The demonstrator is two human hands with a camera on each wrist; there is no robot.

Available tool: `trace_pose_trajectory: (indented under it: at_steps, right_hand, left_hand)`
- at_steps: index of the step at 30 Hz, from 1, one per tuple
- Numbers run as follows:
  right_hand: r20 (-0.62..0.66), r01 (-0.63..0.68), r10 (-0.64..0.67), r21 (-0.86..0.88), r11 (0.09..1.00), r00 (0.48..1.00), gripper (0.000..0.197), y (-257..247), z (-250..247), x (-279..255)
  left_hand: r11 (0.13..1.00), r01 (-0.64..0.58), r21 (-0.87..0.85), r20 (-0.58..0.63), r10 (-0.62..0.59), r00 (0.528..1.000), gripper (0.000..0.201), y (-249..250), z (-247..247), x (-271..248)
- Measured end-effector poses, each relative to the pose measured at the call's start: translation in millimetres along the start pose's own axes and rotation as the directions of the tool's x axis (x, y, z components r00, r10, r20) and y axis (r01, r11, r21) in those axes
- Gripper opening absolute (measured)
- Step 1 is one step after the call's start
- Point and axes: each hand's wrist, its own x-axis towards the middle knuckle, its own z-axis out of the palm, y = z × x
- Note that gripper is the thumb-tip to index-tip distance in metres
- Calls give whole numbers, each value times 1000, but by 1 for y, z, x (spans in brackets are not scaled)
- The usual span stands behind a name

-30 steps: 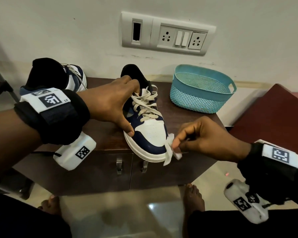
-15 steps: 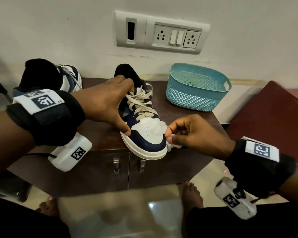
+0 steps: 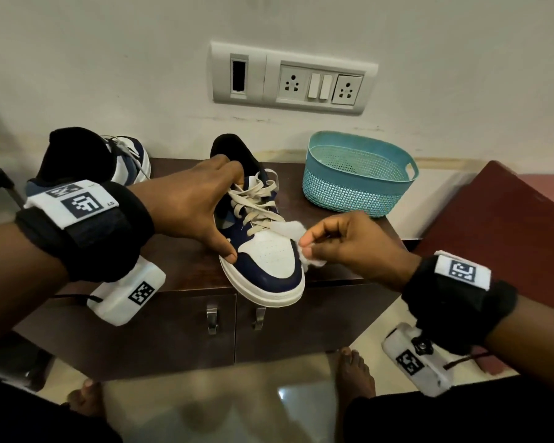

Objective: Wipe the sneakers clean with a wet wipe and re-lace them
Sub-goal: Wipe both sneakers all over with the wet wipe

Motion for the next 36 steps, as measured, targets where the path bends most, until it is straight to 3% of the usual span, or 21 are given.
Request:
trace_pose_trajectory:
  at_steps: [4, 6, 9, 11, 16, 19, 21, 24, 28, 32, 36]
  right_hand:
    - [71, -7, 13, -81, 997, 997, 10, 1, 11, -10]
    - [169, 24, -8, -91, 996, 986, 11, -2, 13, -21]
    - [392, 44, -45, 11, 999, 919, 10, -13, 16, -37]
    - [449, 67, -104, 97, 993, 887, 12, -20, 11, -38]
    - [228, 72, -176, 402, 913, 958, 21, -30, -13, -14]
    - [209, 10, -152, 556, 831, 966, 29, -32, -13, -3]
    - [235, -38, -147, 637, 770, 961, 33, -37, -8, 0]
    - [262, -114, -123, 733, 671, 957, 41, -45, 3, 4]
    - [304, -184, -100, 773, 607, 948, 48, -52, 13, 5]
    - [293, -160, -112, 760, 630, 949, 81, -56, 22, 3]
    - [206, -77, -53, 575, 815, 977, 56, -63, 30, 1]
  left_hand:
    - [1000, 7, 9, -21, -7, 1000, 97, 1, 1, 0]
    - [1000, 9, 9, -22, -9, 1000, 99, 1, 1, 1]
    - [1000, -3, 0, -14, 3, 1000, 100, 0, 0, 2]
    - [1000, -6, -7, -13, 5, 1000, 99, 1, -2, 2]
    - [999, -4, -40, -48, 2, 999, 100, -6, -7, -6]
    - [979, 7, -206, -154, -39, 987, 108, -8, -23, -20]
    - [927, 31, -373, -187, -107, 977, 94, -1, -36, -29]
    - [773, 32, -633, -81, -107, 991, 72, 14, -38, -35]
    - [720, 2, -694, -81, -81, 993, 47, 29, -22, -33]
    - [757, -41, -652, -141, -68, 988, 33, 31, -19, -31]
    - [738, -87, -669, -173, -40, 984, 20, 40, -19, -30]
